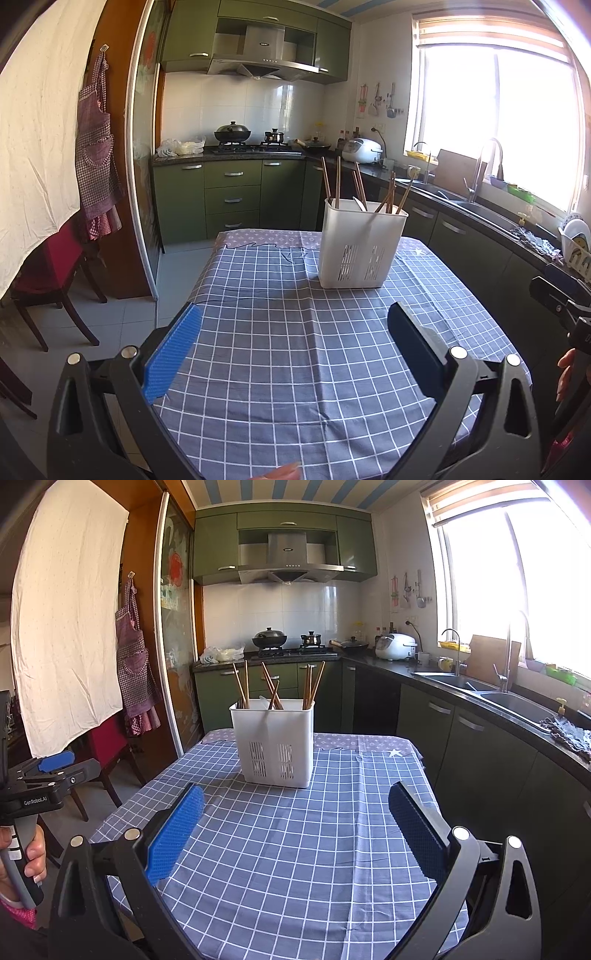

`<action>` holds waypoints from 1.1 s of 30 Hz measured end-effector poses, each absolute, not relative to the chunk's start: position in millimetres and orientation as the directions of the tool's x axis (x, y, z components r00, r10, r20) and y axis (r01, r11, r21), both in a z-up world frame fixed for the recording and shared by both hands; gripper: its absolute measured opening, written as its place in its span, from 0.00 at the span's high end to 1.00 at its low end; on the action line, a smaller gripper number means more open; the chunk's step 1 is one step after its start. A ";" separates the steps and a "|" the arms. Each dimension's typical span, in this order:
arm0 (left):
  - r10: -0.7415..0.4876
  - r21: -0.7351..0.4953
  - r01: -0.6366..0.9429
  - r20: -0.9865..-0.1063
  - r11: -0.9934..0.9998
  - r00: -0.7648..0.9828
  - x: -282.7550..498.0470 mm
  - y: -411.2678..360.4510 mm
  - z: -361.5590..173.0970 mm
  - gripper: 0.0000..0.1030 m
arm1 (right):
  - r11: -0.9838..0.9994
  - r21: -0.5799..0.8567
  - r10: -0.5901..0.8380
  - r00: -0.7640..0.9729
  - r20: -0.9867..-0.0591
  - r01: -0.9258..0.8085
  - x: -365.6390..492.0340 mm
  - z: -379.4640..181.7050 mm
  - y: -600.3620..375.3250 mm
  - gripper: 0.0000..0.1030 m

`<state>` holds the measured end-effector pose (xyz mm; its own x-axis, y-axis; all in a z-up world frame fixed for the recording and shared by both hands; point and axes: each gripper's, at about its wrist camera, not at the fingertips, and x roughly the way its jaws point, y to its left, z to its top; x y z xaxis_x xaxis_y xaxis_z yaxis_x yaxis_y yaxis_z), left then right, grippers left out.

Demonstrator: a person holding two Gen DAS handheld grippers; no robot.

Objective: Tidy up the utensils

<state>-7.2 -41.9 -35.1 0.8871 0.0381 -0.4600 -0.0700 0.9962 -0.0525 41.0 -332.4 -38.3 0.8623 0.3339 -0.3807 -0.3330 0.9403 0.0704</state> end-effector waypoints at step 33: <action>0.060 -0.037 -0.086 -0.457 0.996 0.887 -9.5 -43.8 -34.7 0.07 | 0.934 0.071 0.348 0.847 -0.401 -0.350 47.4 -44.9 -327.5 0.04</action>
<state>-9.5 -43.8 -34.7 0.8872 0.0597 -0.4575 -0.0859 0.9956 -0.0366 47.4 -327.5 -44.9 0.8475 0.3481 -0.4007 -0.3499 0.9341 0.0714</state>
